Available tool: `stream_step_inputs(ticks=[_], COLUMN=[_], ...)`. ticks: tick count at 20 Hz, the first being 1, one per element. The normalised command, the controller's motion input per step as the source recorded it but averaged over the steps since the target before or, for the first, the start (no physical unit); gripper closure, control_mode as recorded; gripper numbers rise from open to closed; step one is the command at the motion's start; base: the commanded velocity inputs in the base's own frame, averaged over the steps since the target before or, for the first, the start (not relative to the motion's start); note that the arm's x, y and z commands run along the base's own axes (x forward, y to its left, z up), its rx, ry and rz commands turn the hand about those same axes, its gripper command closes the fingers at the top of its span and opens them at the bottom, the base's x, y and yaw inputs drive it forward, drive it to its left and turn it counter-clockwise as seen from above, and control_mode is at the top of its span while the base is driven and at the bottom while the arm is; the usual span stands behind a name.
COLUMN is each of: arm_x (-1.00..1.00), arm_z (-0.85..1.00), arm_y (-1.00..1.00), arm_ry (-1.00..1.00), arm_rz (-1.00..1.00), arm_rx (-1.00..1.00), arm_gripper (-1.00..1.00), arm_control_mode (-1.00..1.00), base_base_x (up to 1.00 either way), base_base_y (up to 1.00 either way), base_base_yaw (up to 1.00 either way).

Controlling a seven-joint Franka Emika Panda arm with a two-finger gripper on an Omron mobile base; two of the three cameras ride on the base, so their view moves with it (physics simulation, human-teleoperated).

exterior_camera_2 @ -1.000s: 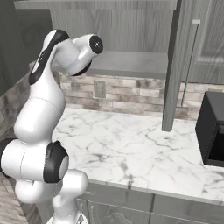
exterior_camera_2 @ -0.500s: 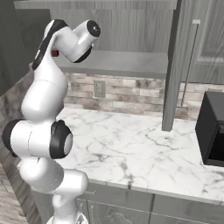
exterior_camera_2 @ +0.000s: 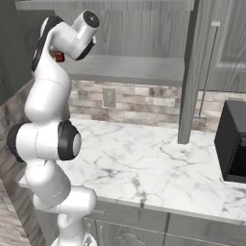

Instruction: Collect the paprika, mayonnaise, and shaker from the cabinet and place them next to the stove.

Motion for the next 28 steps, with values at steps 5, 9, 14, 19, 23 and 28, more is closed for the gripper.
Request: stream_step_inputs(ticks=[5, 9, 14, 19, 23, 28], arm_x=[0.25, 0.21, 0.18, 0.16, 0.15, 0.13], arm_z=[0.0, 0.0, 0.0, 0.0, 0.0, -0.02], arm_y=[0.18, 0.2, 0.3, 0.16, 0.14, 0.36], arm_ry=[0.01, 0.02, 0.06, 0.02, 0.02, 0.03], arm_rz=[-0.01, -0.03, -0.03, -0.02, -0.02, -0.03], arm_rx=[-0.01, -0.01, -0.04, -0.01, -0.01, -0.04], arm_gripper=[-1.0, -1.0, -1.0, -1.0, -1.0, -1.0], arm_control_mode=[-1.0, -1.0, -1.0, -1.0, -1.0, -1.0], base_base_x=[0.0, 0.0, 0.0, 0.0, 0.0, 0.0], base_base_y=[0.0, 0.0, 0.0, 0.0, 0.0, 0.0], base_base_yaw=[0.0, 0.0, 0.0, 0.0, 0.0, 0.0])
